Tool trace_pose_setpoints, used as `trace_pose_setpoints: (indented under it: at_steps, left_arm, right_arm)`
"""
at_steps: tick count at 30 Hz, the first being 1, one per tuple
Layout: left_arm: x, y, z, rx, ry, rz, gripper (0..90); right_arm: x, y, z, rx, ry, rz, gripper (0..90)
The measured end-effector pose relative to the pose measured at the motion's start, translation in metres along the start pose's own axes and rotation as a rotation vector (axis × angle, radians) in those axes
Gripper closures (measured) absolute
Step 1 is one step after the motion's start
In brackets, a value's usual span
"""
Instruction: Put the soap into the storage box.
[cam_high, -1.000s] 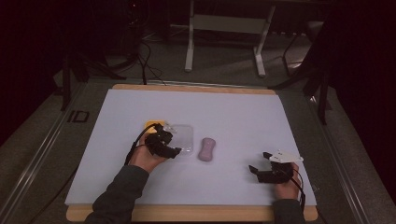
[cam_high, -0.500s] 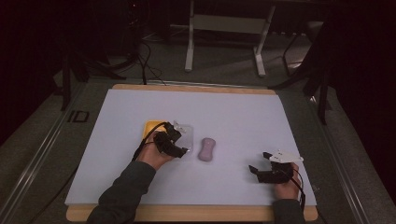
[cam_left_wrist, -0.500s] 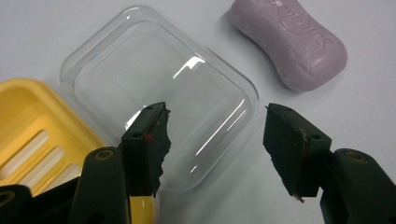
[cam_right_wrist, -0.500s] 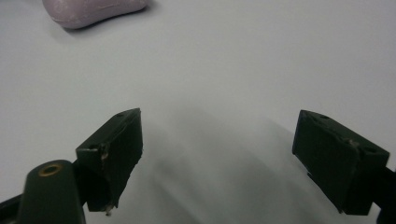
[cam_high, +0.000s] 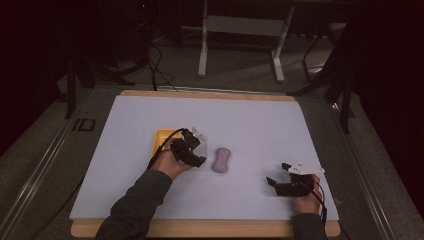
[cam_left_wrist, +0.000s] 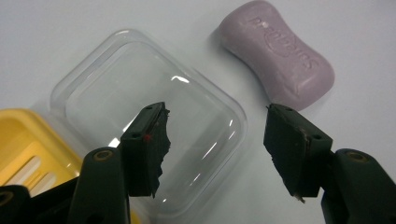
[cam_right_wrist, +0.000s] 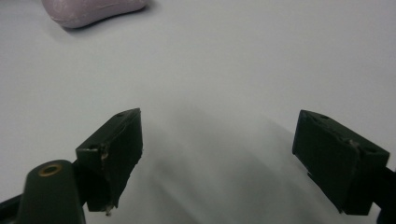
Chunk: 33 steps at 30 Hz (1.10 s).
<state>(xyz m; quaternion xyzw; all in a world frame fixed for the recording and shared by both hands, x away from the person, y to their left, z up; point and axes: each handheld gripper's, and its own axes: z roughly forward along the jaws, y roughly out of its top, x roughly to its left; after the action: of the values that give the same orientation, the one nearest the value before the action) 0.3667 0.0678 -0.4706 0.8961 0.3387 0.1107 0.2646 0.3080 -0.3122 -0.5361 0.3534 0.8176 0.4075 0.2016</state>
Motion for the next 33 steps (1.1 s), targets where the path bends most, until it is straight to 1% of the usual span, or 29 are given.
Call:
trace_pose_setpoints:
  at_steps: [3, 7, 9, 22, 25, 26, 30, 33]
  left_arm:
    - [-0.002, 0.004, 0.002, 0.0, -0.005, 0.002, 39.8]
    - [-0.007, 0.009, 0.005, 0.002, -0.012, 0.018, 39.4]
    - [-0.009, 0.012, 0.006, 0.0, -0.013, 0.019, 38.7]
    - [-0.013, 0.023, 0.011, 0.016, -0.019, 0.028, 36.4]
    - [-0.015, 0.026, 0.013, 0.018, -0.02, 0.025, 33.4]
    - [-0.017, 0.029, 0.015, 0.026, -0.018, 0.029, 32.4]
    - [-0.02, 0.033, 0.017, 0.026, -0.019, 0.032, 28.9]
    - [-0.022, 0.035, 0.019, 0.027, -0.015, 0.032, 27.7]
  right_arm:
    - [0.0, 0.0, 0.0, 0.0, 0.0, -0.001, 15.8]
    - [0.0, 0.0, 0.0, 0.002, -0.002, -0.002, 15.8]
    - [0.0, 0.0, 0.0, 0.001, -0.002, -0.001, 15.8]
    - [0.001, 0.0, 0.0, 0.002, -0.003, -0.003, 15.8]
    - [0.001, 0.0, 0.0, 0.002, -0.004, -0.003, 15.8]
    - [0.001, 0.0, 0.0, 0.002, -0.004, -0.003, 15.8]
    - [0.001, 0.0, 0.0, 0.001, -0.004, -0.004, 15.8]
    - [0.001, 0.0, 0.0, 0.001, -0.004, -0.004, 15.9]
